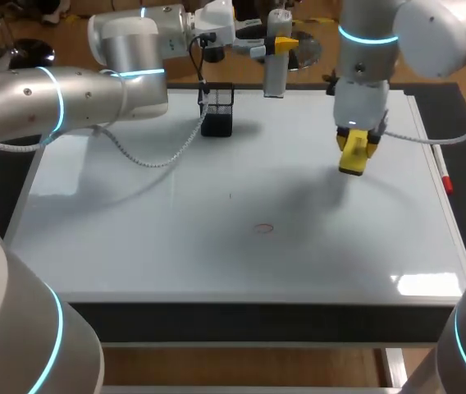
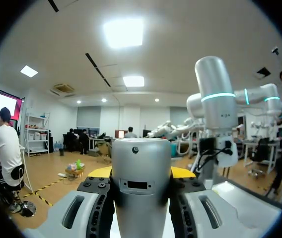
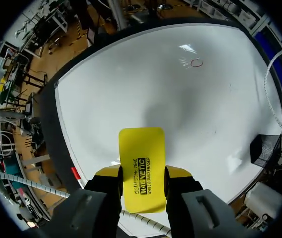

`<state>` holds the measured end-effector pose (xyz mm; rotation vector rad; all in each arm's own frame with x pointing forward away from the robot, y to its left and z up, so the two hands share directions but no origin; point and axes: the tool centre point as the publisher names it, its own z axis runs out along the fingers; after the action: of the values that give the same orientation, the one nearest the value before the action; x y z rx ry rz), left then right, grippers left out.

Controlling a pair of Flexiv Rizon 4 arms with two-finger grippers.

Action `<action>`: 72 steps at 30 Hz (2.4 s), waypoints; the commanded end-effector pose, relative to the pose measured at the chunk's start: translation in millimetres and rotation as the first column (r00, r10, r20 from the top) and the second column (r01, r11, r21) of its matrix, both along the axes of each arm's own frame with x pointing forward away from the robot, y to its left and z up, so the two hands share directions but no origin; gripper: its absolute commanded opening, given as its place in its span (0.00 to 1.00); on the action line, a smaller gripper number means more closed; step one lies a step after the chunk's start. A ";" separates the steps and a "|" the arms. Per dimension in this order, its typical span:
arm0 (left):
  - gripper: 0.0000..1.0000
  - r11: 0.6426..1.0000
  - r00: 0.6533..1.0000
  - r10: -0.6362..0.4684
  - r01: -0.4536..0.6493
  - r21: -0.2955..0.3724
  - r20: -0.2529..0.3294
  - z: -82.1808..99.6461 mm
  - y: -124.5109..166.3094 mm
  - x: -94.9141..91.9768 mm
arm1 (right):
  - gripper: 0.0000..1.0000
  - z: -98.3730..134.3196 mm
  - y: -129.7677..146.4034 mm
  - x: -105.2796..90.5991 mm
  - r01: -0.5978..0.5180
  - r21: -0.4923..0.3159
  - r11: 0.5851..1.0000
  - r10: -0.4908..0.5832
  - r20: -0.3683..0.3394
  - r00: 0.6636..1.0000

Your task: Pick up the inspection probe, press it on each red-marked spot on the whiteboard one by one, put down the probe, pick up the eraser, and wipe off all the red marks.

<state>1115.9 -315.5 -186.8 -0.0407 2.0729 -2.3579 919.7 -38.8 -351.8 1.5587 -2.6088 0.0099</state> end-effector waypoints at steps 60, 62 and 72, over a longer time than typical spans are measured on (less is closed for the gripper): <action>0.00 0.996 0.996 -0.092 0.092 -0.011 0.021 -6.3 1.2 -87.8 | 0.00 -0.8 -51.6 -23.2 0.077 0.038 0.996 -0.078 0.020 0.997; 0.00 0.995 0.995 -0.101 0.102 -0.016 0.025 -6.4 1.5 -99.3 | 0.00 -0.8 -51.6 -23.2 0.077 0.038 0.996 -0.078 0.020 0.997; 0.00 0.985 0.985 -0.165 0.166 -0.039 0.043 -7.9 12.0 -152.1 | 0.00 -0.8 -51.6 -23.2 0.077 0.038 0.996 -0.078 0.020 0.997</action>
<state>981.0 -312.6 -198.1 0.1998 2.0876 -2.4802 896.5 -89.8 -353.2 1.4736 -2.7008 -0.0320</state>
